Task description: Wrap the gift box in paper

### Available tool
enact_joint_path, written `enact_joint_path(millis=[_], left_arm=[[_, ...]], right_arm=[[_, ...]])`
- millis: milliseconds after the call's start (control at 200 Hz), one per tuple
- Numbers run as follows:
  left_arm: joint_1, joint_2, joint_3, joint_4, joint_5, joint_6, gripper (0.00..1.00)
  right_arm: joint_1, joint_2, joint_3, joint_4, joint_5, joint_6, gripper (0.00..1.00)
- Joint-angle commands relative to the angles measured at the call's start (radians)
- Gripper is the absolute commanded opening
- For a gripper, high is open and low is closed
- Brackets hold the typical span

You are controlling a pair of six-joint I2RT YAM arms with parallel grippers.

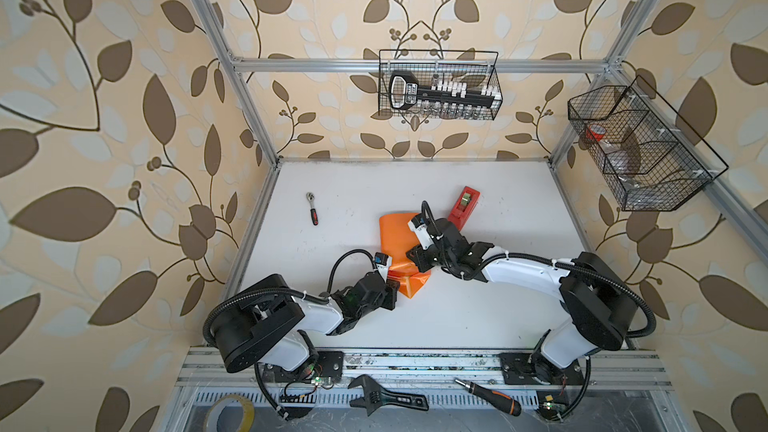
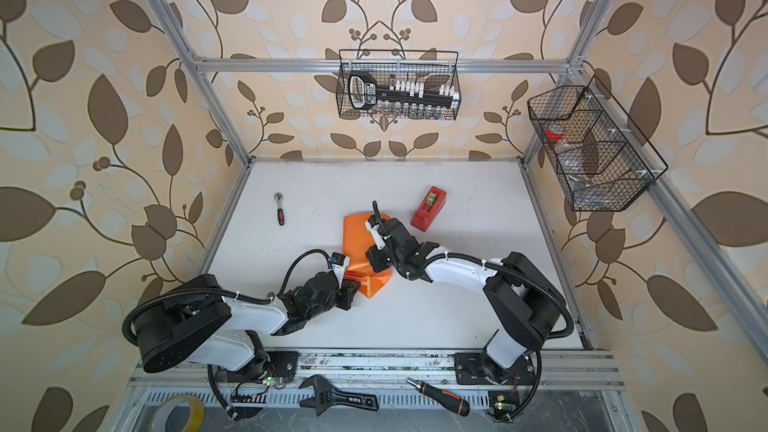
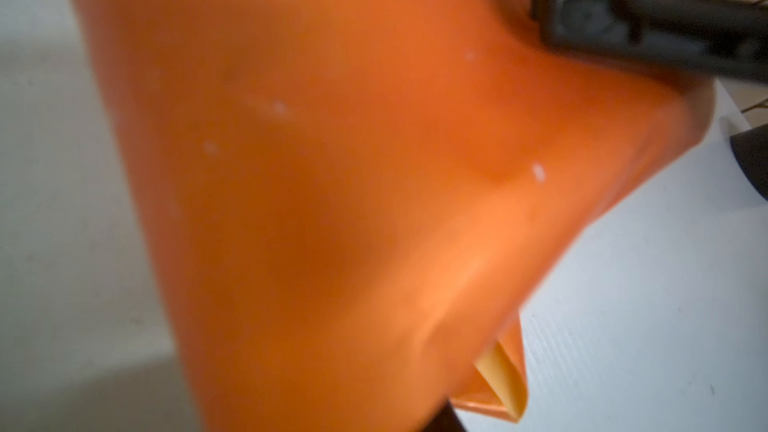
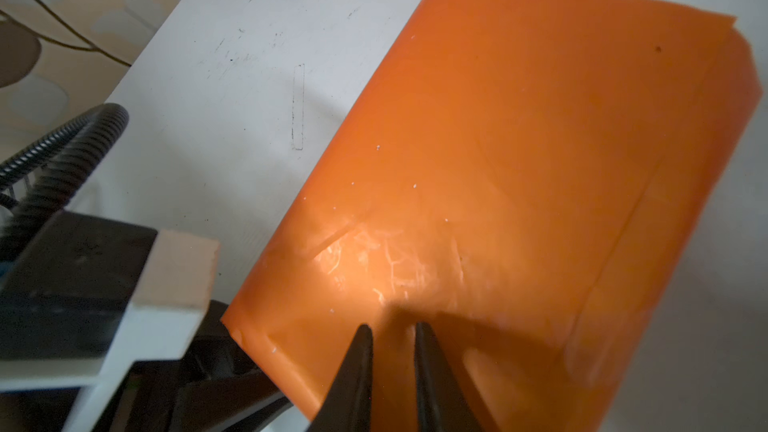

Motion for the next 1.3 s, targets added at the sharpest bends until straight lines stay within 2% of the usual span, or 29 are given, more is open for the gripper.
enact_joint_path(millis=[0, 395, 545, 755, 950, 1294], left_arm=[[-0.025, -0.024, -0.01, -0.031, -0.055, 0.038, 0.18], [-0.131, 0.015, 0.047, -0.1, -0.144, 0.106, 0.18], [-0.197, 0.015, 0.071, -0.129, -0.198, 0.142, 0.17], [-0.252, 0.09, 0.102, -0.146, -0.249, 0.165, 0.15], [-0.241, 0.077, 0.099, -0.107, -0.296, 0.159, 0.12], [-0.139, 0.069, 0.113, -0.107, -0.245, 0.17, 0.11]], right_arm=[[-0.003, 0.03, -0.038, -0.066, -0.005, -0.009, 0.21], [-0.006, 0.025, -0.043, -0.066, -0.003, -0.008, 0.21], [-0.006, 0.025, -0.043, -0.066, -0.004, -0.007, 0.2], [-0.009, 0.029, -0.044, -0.061, -0.005, -0.008, 0.2], [-0.009, 0.027, -0.046, -0.06, -0.007, -0.007, 0.2], [-0.012, 0.024, -0.051, -0.057, -0.009, -0.006, 0.2]])
